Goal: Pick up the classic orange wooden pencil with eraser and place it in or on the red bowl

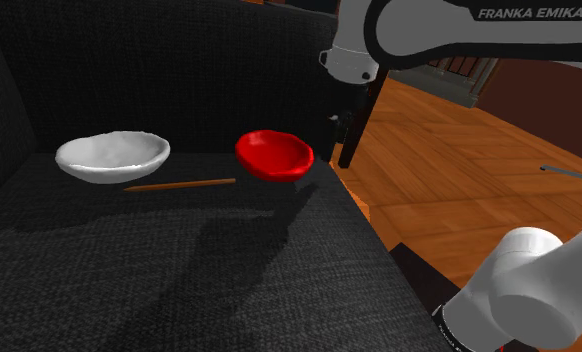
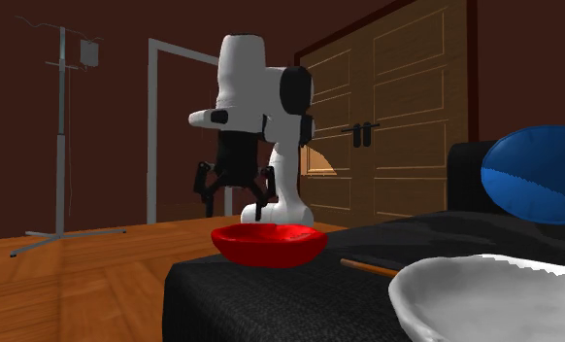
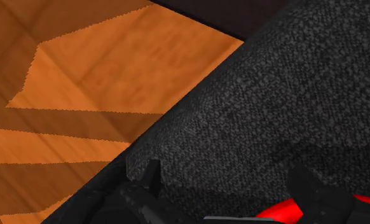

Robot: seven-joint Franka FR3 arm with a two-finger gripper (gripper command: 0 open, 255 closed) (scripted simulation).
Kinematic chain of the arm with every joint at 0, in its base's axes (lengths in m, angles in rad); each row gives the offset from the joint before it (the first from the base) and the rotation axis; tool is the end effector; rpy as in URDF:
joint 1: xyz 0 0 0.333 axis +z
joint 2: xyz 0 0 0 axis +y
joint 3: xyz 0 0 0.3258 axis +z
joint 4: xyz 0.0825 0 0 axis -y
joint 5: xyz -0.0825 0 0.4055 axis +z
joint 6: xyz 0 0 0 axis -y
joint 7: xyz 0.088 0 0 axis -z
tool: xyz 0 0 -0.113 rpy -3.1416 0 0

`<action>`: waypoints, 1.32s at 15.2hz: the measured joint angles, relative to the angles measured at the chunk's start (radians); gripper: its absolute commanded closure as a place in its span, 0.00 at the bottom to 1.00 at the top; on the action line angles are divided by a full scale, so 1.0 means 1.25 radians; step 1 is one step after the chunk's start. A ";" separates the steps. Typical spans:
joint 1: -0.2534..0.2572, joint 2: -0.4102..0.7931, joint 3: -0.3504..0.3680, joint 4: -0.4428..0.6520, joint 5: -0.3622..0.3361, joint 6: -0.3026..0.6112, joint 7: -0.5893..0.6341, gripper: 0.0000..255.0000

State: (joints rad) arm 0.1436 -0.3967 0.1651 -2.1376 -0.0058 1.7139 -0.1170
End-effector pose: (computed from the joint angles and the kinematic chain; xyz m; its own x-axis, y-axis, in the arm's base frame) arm 0.4262 0.1445 0.5601 0.9157 0.3998 -0.0397 0.4017 -0.9135 0.0650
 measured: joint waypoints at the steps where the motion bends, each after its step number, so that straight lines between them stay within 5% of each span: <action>1: 0.007 0.020 0.008 0.019 -0.003 0.004 -0.010 0.00; 20: 0.168 0.409 0.190 0.451 -0.138 -0.011 -0.134 0.00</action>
State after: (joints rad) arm 0.3536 0.1144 0.4027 -1.5734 -0.1785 1.7007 -0.2843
